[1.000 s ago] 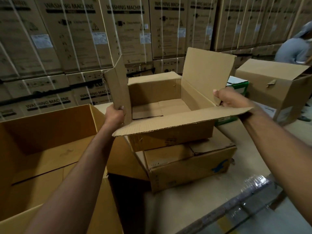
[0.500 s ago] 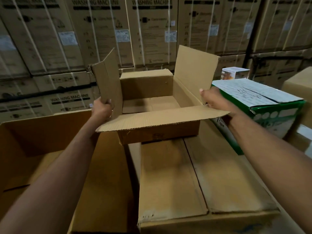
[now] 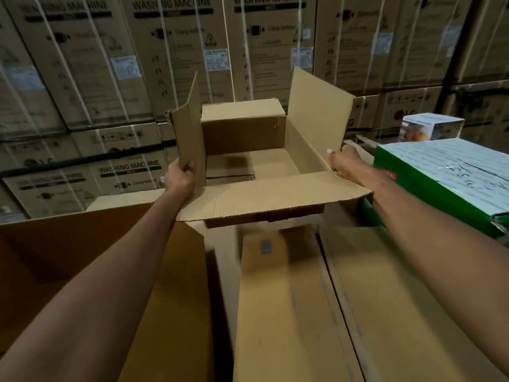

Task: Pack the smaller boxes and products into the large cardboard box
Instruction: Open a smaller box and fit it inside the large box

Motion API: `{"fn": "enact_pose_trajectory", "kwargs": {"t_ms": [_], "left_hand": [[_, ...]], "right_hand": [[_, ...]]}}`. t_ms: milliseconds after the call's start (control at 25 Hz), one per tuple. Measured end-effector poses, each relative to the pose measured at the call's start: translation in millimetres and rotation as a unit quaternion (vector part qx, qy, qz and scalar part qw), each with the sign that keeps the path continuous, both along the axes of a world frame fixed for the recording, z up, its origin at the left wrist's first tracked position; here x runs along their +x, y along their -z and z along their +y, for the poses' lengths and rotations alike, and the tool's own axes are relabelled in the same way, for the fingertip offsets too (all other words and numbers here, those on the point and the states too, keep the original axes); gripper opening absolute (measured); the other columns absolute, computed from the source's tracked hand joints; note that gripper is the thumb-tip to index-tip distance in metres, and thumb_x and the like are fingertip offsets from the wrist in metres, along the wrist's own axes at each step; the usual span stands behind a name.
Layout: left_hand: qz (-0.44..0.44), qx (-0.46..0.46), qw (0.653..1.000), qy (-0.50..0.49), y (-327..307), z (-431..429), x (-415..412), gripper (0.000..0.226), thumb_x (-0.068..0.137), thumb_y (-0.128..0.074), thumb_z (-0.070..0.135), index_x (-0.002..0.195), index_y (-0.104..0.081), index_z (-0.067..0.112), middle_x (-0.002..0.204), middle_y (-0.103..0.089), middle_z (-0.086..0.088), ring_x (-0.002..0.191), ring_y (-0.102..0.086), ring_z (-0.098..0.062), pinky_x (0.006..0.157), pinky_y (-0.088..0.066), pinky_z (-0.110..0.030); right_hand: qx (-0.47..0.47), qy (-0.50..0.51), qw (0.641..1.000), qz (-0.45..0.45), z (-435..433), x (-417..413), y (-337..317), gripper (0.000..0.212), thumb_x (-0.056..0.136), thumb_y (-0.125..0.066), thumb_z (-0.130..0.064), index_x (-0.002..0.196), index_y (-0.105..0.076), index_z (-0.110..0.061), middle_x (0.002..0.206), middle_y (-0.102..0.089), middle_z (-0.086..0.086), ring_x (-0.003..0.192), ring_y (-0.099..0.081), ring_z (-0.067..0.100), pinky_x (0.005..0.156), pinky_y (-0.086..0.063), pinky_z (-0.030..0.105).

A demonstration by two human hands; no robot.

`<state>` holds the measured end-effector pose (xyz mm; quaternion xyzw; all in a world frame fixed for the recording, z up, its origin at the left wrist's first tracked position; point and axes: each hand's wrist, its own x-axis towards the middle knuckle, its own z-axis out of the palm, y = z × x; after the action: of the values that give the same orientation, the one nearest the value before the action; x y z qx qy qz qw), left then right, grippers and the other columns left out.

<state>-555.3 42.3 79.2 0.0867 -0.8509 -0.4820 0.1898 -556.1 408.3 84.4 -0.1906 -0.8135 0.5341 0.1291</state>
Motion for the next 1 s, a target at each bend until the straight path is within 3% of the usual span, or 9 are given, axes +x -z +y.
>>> {"fn": "enact_pose_trajectory", "kwargs": {"t_ms": [120,240,400,520,640,720,800,920,1000], "left_hand": [[-0.035,0.015,0.999,0.027,28,6,-29,0.025,0.107,-0.045,0.019,0.130,-0.054,0.012,0.113,-0.062,-0.013,0.101,-0.060,-0.027,0.090,-0.051,-0.044],[-0.115,0.071,0.990,0.042,66,6,-51,0.031,0.107,-0.048,0.023,0.134,-0.053,0.009,0.122,-0.064,-0.020,0.105,-0.063,-0.034,0.089,-0.052,-0.047],[-0.212,0.143,0.965,0.063,111,9,-52,0.037,0.103,-0.053,0.010,0.139,-0.052,0.002,0.134,-0.060,-0.024,0.121,-0.060,-0.043,0.093,-0.052,-0.047],[-0.239,0.177,0.953,0.056,121,11,-45,0.038,0.105,-0.049,0.007,0.142,-0.050,0.003,0.137,-0.058,-0.020,0.125,-0.057,-0.039,0.096,-0.051,-0.045],[-0.256,0.285,0.922,0.052,118,10,-32,0.038,0.105,-0.050,0.010,0.143,-0.049,0.004,0.141,-0.055,-0.019,0.126,-0.055,-0.037,0.091,-0.052,-0.045],[-0.273,0.301,0.912,0.052,112,7,-15,0.042,0.106,-0.052,0.022,0.144,-0.047,0.006,0.138,-0.055,-0.015,0.120,-0.057,-0.035,0.085,-0.051,-0.043],[-0.264,0.311,0.912,0.028,104,6,6,0.046,0.106,-0.052,0.026,0.147,-0.043,0.008,0.147,-0.051,-0.012,0.129,-0.052,-0.034,0.097,-0.047,-0.045],[-0.211,0.317,0.925,0.015,99,9,50,0.045,0.105,-0.053,0.030,0.145,-0.049,0.011,0.149,-0.052,-0.012,0.127,-0.054,-0.031,0.106,-0.044,-0.046],[-0.173,0.324,0.930,-0.005,97,17,91,0.039,0.104,-0.053,0.038,0.135,-0.055,0.014,0.135,-0.060,-0.012,0.112,-0.058,-0.026,0.102,-0.050,-0.045]], "right_hand": [[-0.009,0.005,1.000,-0.018,8,-29,30,0.048,0.107,-0.050,-0.032,0.147,-0.043,-0.006,0.131,-0.057,0.012,0.099,-0.057,0.022,0.085,-0.050,0.034],[-0.012,-0.007,0.997,-0.074,16,-44,66,0.040,0.107,-0.050,-0.031,0.140,-0.048,-0.007,0.128,-0.058,0.010,0.114,-0.057,0.029,0.102,-0.049,0.041],[-0.054,-0.010,0.986,-0.160,29,-51,111,0.026,0.108,-0.052,-0.013,0.125,-0.059,0.005,0.126,-0.064,0.020,0.111,-0.063,0.032,0.093,-0.053,0.036],[-0.084,-0.010,0.977,-0.198,32,-42,121,0.028,0.111,-0.043,-0.012,0.088,-0.055,0.000,0.092,-0.058,0.015,0.076,-0.056,0.021,0.055,-0.053,0.025],[-0.180,-0.011,0.962,-0.204,35,-21,118,0.021,0.110,-0.042,-0.011,0.094,-0.054,-0.007,0.109,-0.059,0.018,0.077,-0.057,0.022,0.053,-0.051,0.032],[-0.219,0.000,0.956,-0.198,40,-3,112,0.021,0.110,-0.043,-0.014,0.093,-0.055,-0.012,0.124,-0.061,0.018,0.081,-0.060,0.023,0.057,-0.046,0.030],[-0.222,0.012,0.958,-0.182,40,20,103,0.016,0.110,-0.046,-0.015,0.101,-0.059,-0.014,0.134,-0.062,0.017,0.091,-0.064,0.024,0.061,-0.046,0.028],[-0.208,0.024,0.966,-0.149,34,63,96,0.029,0.109,-0.048,-0.018,0.135,-0.057,-0.009,0.140,-0.060,0.015,0.122,-0.062,0.028,0.086,-0.050,0.031],[-0.166,0.055,0.979,-0.101,31,93,97,0.031,0.105,-0.056,-0.019,0.133,-0.060,-0.006,0.136,-0.063,0.017,0.123,-0.062,0.030,0.100,-0.051,0.040]]}}
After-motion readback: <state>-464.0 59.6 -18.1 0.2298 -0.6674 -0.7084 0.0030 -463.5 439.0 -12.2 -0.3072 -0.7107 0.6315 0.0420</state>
